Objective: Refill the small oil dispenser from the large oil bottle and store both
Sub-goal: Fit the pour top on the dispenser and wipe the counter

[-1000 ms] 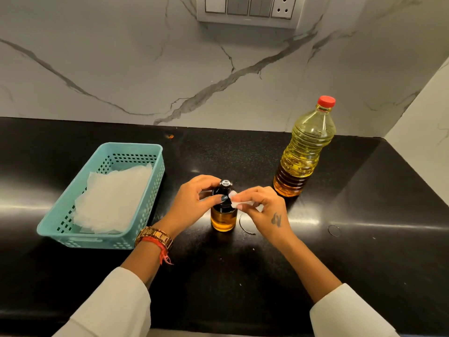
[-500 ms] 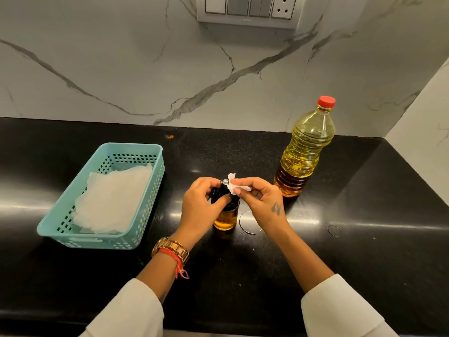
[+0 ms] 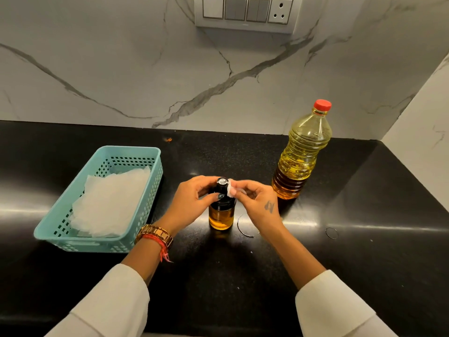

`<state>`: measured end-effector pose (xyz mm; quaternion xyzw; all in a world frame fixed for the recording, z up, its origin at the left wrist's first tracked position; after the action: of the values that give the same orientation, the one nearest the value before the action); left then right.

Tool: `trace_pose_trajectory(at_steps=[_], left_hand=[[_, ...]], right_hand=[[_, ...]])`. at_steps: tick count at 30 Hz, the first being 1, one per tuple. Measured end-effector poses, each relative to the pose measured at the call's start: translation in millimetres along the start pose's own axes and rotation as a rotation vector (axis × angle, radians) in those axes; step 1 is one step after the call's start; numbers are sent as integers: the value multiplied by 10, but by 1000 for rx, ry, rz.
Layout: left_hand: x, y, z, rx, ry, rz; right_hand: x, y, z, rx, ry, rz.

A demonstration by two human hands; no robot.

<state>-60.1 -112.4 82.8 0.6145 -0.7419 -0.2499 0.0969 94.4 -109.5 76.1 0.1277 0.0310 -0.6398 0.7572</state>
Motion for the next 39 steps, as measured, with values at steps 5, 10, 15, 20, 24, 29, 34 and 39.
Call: trace_pose_trajectory(at_steps=[5,10,15,20,24,29,34,39], left_hand=[[39,-16,-43,56,10,-23],[64,-32,-53,22,-10,-29],[46,-41,-46,59,-11,14],[5,-62,11,43,7,125],[-1,-9,31,-7,13,88],[120,-70,9,-12,73,-116],[158,-200,-18,-189,52,-157],[60,-201,8,-128,33,-22]], right_hand=[[-32,106,-9,240,41,-11],[-152,62,121,52,5,-28],[-24,-3,-36,195,8,-60],[146,16,0,340,114,-144],[81,105,26,308,66,-53],[-126,217,117,118,20,-83],[-105,-30,14,176,0,66],[-16,22,-18,255,65,-21]])
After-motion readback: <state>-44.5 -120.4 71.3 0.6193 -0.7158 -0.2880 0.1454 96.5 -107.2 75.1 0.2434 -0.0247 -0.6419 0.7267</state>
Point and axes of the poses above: each hand's wrist, its own x-axis away from the middle knuckle, its own y-axis out of the back of the hand, z = x × y, the point moved 7 cm from there along -x, towards the middle knuckle, and after that the axes turned 5 degrees about z, right-handed, at the moved point
